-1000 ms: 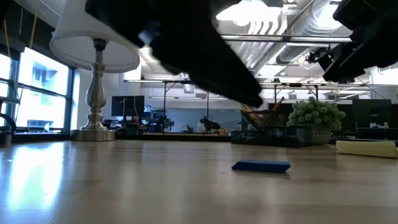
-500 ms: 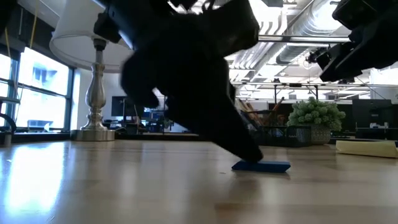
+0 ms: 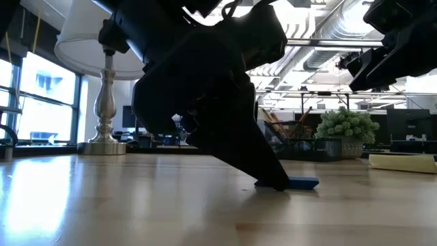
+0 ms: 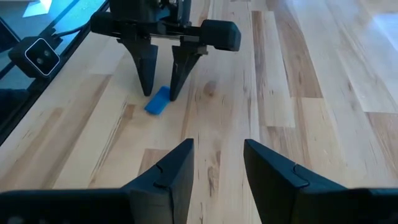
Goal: Pick and place office supplies into organizer
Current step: Put the blue eraser into the desk organizer
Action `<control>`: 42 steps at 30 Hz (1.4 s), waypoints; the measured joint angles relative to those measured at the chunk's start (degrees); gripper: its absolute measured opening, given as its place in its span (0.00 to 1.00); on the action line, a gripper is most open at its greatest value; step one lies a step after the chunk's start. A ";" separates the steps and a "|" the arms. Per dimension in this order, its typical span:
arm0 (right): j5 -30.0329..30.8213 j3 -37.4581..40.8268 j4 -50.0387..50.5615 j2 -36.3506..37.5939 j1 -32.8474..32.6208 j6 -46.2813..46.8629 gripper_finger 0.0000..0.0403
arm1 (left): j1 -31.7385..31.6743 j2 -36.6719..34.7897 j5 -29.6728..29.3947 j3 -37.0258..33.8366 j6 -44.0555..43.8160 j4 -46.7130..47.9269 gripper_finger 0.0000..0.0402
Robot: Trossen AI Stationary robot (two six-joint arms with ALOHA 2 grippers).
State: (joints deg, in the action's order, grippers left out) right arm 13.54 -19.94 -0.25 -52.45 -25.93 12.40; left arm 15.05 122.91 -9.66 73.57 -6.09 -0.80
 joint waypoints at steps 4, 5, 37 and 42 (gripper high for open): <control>0.01 0.00 0.00 0.00 0.00 0.04 0.33 | 0.00 0.00 0.01 -0.01 0.01 0.23 0.32; 0.00 0.00 0.00 0.00 0.00 0.04 0.33 | 0.00 0.00 0.01 -0.01 0.09 0.27 0.30; -8.86 -0.02 -2.12 0.02 -0.15 -0.36 0.33 | -0.22 -2.78 -2.53 11.79 5.72 15.11 0.15; -6.87 -0.53 -0.25 0.00 -2.28 -5.44 0.33 | -1.06 -3.62 -1.96 13.42 6.32 17.49 0.16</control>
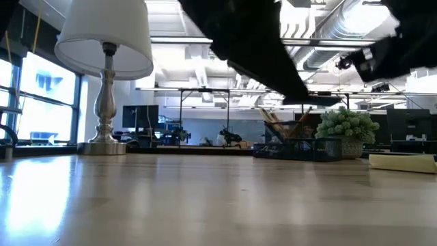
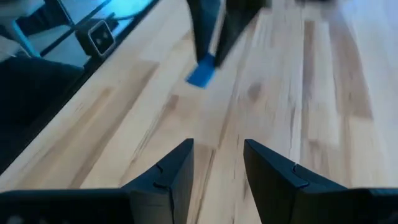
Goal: Pick and place office supplies into organizer
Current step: Put the blue eraser into the desk organizer
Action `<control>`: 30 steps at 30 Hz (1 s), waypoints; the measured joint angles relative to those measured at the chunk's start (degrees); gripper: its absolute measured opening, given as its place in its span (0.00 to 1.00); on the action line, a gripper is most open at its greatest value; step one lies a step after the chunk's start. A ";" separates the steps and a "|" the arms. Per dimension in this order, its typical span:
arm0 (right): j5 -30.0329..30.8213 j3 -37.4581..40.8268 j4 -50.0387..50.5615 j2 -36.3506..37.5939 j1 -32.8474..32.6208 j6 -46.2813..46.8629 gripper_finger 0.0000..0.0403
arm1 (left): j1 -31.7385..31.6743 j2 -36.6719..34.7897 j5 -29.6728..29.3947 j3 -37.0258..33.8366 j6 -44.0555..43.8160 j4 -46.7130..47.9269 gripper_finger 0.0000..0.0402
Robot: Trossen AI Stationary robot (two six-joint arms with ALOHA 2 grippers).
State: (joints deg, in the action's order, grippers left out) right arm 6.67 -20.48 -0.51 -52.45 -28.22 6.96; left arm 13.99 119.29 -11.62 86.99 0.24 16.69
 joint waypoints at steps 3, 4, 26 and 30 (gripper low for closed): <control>3.31 -2.31 -0.36 0.03 -1.74 -2.79 0.33 | -0.60 -1.41 -0.44 -0.03 -0.45 4.56 0.15; 5.17 -2.96 -0.32 0.04 -2.25 -2.51 0.33 | -0.75 -1.60 -1.20 0.09 -0.52 4.40 0.15; 30.15 -10.26 -17.45 -19.02 -11.95 -40.37 0.33 | -5.29 -8.40 7.44 0.07 -7.80 2.58 0.16; 30.43 -10.33 -17.42 -22.28 -12.36 -40.44 0.33 | -5.89 -8.71 7.61 0.05 -8.16 2.28 0.15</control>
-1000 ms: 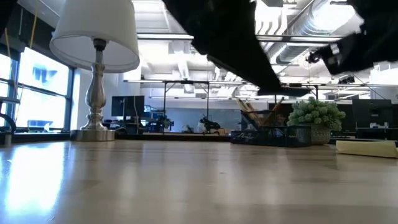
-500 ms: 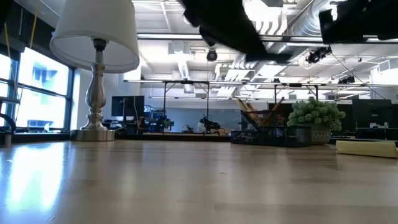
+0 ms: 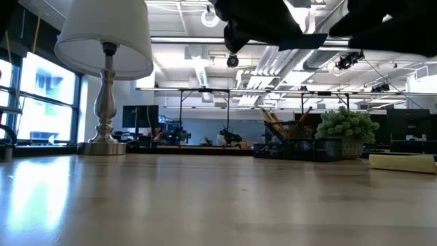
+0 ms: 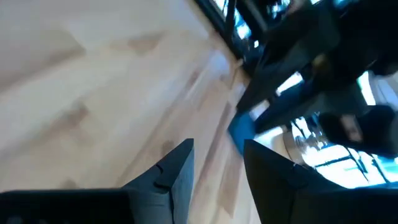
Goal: Pick and place office supplies into organizer
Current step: Put the blue eraser into the desk organizer
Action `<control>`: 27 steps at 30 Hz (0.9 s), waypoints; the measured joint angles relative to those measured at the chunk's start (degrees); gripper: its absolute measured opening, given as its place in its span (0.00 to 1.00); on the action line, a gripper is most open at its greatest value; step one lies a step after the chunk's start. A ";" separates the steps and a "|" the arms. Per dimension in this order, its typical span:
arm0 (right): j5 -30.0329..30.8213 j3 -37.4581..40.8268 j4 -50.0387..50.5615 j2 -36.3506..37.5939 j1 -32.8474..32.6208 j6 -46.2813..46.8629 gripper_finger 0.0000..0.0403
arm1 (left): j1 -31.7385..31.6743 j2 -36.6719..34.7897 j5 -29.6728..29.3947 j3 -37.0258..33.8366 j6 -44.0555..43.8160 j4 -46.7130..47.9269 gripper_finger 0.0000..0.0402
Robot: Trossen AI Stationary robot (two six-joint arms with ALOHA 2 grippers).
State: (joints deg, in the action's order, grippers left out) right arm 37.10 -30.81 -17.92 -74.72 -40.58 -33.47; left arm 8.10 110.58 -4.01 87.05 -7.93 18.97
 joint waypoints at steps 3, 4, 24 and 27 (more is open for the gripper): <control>3.38 0.06 -0.50 -1.63 -0.10 -0.02 0.33 | -0.22 -0.02 1.06 0.00 -0.02 -1.54 0.15; 3.60 0.04 -0.42 -1.93 -0.07 -0.02 0.33 | -0.22 -0.02 1.58 0.00 -0.04 -1.90 0.15; 6.16 0.07 -10.22 -4.45 0.81 -7.43 0.33 | -0.22 -0.02 2.10 0.00 -0.11 -2.97 0.15; 6.02 0.07 -10.22 -4.45 0.81 -7.28 0.31 | -0.22 -0.02 2.10 0.00 -0.14 -2.98 0.15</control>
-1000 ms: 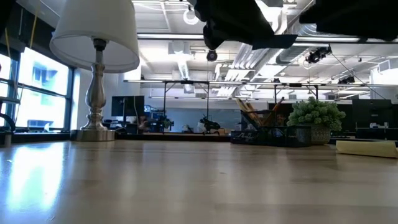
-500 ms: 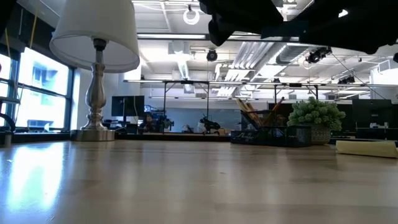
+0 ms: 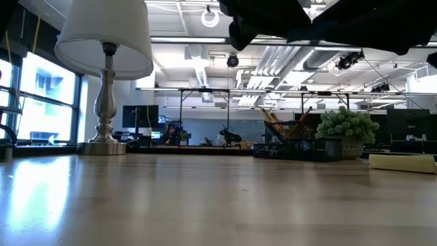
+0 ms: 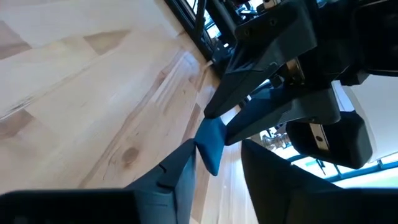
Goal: Pick and place office supplies into organizer
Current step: Put the blue eraser into the desk organizer
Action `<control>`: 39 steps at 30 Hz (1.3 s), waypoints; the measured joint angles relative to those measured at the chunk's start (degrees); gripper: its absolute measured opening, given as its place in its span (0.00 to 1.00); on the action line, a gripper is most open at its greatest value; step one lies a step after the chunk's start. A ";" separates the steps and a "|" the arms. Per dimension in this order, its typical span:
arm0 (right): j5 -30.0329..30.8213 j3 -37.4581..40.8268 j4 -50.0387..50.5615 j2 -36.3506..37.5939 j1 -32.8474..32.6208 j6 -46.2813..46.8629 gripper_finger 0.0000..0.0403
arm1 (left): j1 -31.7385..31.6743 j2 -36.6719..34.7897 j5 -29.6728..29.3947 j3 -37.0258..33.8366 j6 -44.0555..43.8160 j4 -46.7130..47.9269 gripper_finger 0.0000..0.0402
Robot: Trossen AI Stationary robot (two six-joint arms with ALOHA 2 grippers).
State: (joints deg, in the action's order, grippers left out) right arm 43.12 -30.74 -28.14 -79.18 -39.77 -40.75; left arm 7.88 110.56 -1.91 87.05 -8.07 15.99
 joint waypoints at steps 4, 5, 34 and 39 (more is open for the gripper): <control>-0.63 0.00 0.26 0.00 0.00 2.22 0.20 | 0.00 0.00 0.00 0.00 -0.05 -0.05 0.15; -1.33 0.00 0.69 0.00 0.00 2.36 0.16 | 0.00 0.00 -0.02 0.00 -0.05 -0.11 0.15; -5.63 0.04 11.19 0.07 9.79 18.53 0.00 | 0.00 -3.34 -17.19 0.00 1.81 8.48 0.49; 0.42 0.04 15.72 0.07 13.02 18.83 0.00 | 0.00 -4.20 -17.33 0.01 1.04 11.63 0.60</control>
State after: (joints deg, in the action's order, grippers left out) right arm 43.55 -30.70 -12.42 -79.11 -26.75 -21.92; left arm 7.88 106.36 -19.25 87.06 -7.02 27.62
